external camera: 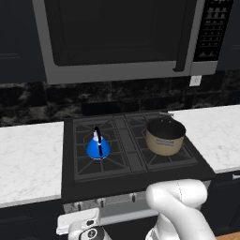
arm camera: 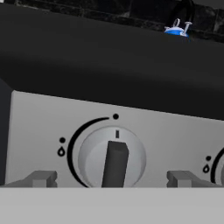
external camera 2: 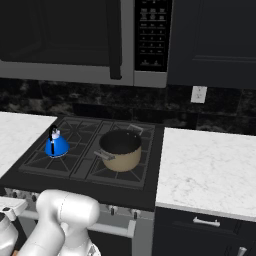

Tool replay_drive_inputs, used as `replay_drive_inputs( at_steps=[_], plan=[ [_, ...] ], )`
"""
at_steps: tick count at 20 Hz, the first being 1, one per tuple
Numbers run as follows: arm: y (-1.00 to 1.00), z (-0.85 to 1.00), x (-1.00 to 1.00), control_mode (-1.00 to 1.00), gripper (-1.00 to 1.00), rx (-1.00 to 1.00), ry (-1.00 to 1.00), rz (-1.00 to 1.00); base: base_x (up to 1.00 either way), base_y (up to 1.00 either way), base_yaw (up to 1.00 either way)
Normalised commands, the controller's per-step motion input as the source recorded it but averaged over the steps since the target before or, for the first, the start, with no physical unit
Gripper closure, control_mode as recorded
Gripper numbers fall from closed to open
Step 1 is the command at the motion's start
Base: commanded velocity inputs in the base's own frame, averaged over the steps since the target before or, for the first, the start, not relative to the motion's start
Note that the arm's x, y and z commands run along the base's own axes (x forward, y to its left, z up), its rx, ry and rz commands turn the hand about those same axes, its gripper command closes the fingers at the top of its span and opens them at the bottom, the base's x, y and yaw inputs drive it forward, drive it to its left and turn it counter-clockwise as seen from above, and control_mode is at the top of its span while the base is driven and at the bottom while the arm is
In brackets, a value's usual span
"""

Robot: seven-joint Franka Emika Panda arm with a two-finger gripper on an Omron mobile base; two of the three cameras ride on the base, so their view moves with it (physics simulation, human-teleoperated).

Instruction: Pick the kettle from the counter and place it on a stove burner. Then turn the burner on.

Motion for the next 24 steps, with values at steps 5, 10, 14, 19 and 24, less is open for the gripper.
replay_drive_inputs(
  at_steps=[5,10,14,19,24],
  plan=[
    [0.0,0.12,0.0,-1.0,-1.0,0.0,0.0,0.0,0.0,0.0,0.0],
    [0.0,0.22,0.0,-1.0,-1.0,0.0,0.0,0.0,0.0,0.0,0.0],
    [0.0,0.0,0.03,-1.0,-1.0,0.0,0.0,0.0,0.0,0.0,0.0],
    [0.0,-0.1,0.08,-1.0,-1.0,0.0,0.0,0.0,0.0,0.0,0.0],
    [0.0,-0.08,0.01,-1.0,-1.0,0.0,0.0,0.0,0.0,0.0,0.0]
  ],
)
